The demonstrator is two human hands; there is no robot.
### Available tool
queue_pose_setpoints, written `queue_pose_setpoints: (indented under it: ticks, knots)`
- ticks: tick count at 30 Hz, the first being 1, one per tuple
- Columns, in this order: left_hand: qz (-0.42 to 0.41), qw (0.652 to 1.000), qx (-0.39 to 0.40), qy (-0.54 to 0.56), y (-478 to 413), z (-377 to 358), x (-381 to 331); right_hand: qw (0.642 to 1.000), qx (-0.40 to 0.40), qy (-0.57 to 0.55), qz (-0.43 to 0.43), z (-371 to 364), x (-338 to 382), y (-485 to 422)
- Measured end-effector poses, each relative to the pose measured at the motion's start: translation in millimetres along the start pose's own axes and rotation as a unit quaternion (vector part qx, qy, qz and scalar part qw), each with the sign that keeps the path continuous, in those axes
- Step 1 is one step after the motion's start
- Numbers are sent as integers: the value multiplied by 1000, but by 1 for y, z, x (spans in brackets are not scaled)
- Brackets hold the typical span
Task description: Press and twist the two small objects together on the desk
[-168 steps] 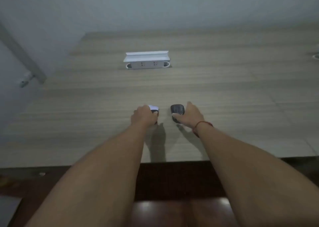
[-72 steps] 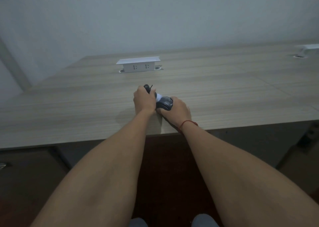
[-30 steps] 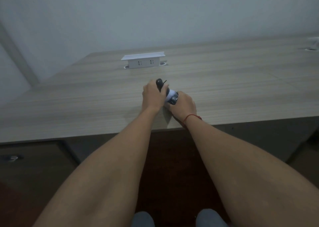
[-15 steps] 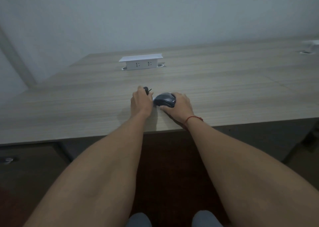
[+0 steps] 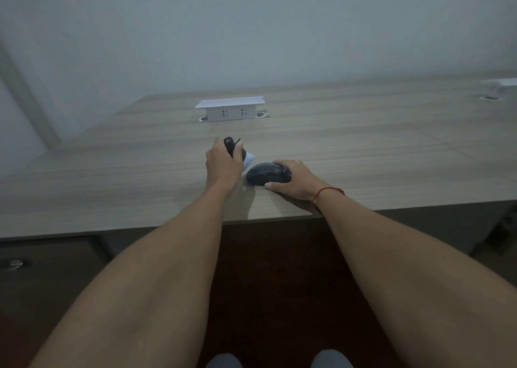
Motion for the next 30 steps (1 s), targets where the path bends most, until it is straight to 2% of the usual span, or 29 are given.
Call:
queue_pose_setpoints:
  ticks: [2,6,11,14,16,20,25,28,30]
  knots:
    - [3,1000,11,23,1,-5,-4,1000,-2,-4,9,4,5,4]
    - [88,995,44,3,5,-17,23,999,-10,-39,4,4,0,7]
    - [52,998,26,35,3,-14,11,998,-5,-69,6,4,0,5]
    - [71,996,43,-21,7,-17,16,997,0,-83,10,1,1,6]
    - [56,996,48,-57,4,-15,15,996,-4,-89,10,0,1,6]
    - [1,999,44,-4,9,-18,-1,996,-20,-89,15,1,3,5]
    - [31,996,39,-76,10,-15,6,995,-19,-101,4,-2,2,6]
    - [-9,999,36,-23,11,-16,-11,995,-18,-97,6,-2,1,6]
    - [-5,999,51,-4,13,-24,-12,995,-16,-100,11,-2,2,7]
Point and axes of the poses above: each hand's wrist, its own y-axis away from the middle knuckle, its own z-axis out of the back of the hand, x = y × z, the point moved 9 cm from there along -y, towards the middle knuckle, and after that the axes turned 5 degrees about z, right-handed, at the moved point
